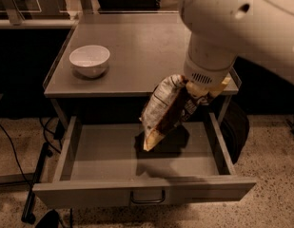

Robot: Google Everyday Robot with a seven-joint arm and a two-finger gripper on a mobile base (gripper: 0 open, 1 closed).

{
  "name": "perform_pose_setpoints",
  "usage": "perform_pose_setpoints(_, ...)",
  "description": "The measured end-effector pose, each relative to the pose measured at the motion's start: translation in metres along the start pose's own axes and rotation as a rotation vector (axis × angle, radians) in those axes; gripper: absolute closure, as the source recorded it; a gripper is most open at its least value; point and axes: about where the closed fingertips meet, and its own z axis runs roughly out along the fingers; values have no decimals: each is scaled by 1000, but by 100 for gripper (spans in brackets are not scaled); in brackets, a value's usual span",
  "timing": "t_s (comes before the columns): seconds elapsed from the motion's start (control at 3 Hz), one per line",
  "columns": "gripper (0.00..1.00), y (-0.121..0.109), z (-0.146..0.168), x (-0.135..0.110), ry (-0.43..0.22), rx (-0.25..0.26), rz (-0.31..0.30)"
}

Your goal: Pick brown chip bag from top drawer and place on counter

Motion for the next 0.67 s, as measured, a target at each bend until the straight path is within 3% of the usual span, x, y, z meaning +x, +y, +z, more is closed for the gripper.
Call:
perform_pose_setpoints(0.33,100,-37,-42,-5,28,22,-17)
perform_pose_setpoints(0.67,100,-67,-75,-17,60,7,-55)
